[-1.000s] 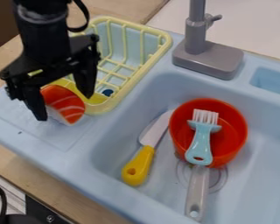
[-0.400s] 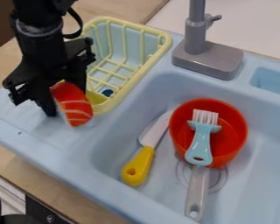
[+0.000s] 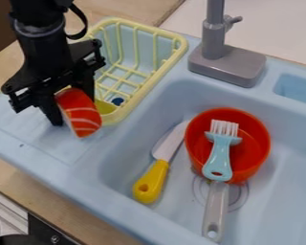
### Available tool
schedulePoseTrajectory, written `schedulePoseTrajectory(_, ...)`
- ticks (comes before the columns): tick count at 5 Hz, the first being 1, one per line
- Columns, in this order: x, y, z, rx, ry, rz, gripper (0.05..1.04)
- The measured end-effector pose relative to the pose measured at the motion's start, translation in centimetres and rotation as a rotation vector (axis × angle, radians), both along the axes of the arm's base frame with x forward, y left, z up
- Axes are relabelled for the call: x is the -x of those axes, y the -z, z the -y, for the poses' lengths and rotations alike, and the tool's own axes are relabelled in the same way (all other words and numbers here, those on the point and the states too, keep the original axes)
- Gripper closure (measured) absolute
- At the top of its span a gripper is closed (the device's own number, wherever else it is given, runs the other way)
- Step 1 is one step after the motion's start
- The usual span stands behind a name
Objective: Put the red object to the basket
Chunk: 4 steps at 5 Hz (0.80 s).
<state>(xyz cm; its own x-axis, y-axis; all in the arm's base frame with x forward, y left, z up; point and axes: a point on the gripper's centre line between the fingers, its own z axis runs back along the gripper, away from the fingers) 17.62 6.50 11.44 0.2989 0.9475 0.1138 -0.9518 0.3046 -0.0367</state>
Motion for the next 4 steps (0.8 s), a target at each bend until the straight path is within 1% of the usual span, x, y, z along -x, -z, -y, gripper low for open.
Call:
schedulePoseTrajectory(1,-0.5,-0.4,-0.8,0.008,0.013,-0.041,0.545)
schedulePoseTrajectory(2,-2.8,-1.1,-2.4,-0.018,0.004,-0.007,0.546)
schedulePoseTrajectory(3,-5.7,-2.0,-3.9,-0.08,0.012,0.033,0.546)
schedulePoseTrajectory(4,-8.0,-2.4,-4.6,-0.155,0.027,0.087,0.546)
